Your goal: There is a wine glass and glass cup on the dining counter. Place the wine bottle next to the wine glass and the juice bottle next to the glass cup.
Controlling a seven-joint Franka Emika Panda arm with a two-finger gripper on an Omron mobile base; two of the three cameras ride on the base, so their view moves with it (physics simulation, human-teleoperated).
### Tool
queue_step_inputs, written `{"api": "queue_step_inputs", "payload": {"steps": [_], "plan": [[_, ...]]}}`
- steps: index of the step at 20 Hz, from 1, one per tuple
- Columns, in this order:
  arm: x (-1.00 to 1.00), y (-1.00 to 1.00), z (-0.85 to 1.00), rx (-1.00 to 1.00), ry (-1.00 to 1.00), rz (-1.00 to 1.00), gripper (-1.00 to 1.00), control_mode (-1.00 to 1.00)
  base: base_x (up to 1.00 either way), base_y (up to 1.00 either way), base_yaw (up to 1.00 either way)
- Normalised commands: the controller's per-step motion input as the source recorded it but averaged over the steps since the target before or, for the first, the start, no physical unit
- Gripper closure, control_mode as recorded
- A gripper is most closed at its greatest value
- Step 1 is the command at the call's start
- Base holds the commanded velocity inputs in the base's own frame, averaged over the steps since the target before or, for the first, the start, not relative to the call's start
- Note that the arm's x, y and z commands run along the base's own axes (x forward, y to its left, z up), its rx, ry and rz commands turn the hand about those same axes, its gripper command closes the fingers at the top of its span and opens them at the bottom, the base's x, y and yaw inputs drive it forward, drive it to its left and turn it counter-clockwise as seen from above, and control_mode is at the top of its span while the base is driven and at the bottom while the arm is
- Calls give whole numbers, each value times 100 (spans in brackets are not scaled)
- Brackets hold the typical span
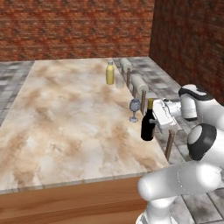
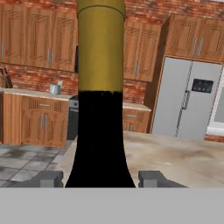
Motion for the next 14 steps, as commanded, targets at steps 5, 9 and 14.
{"api": "queue_step_inputs", "payload": {"steps": [5, 9, 14], "plan": [[15, -2, -19, 0, 0, 0, 100, -100, 0, 0, 0], [14, 0, -23, 0, 0, -7, 100, -100, 0, 0, 0], [26, -3, -22, 0, 0, -9, 100, -100, 0, 0, 0]]}}
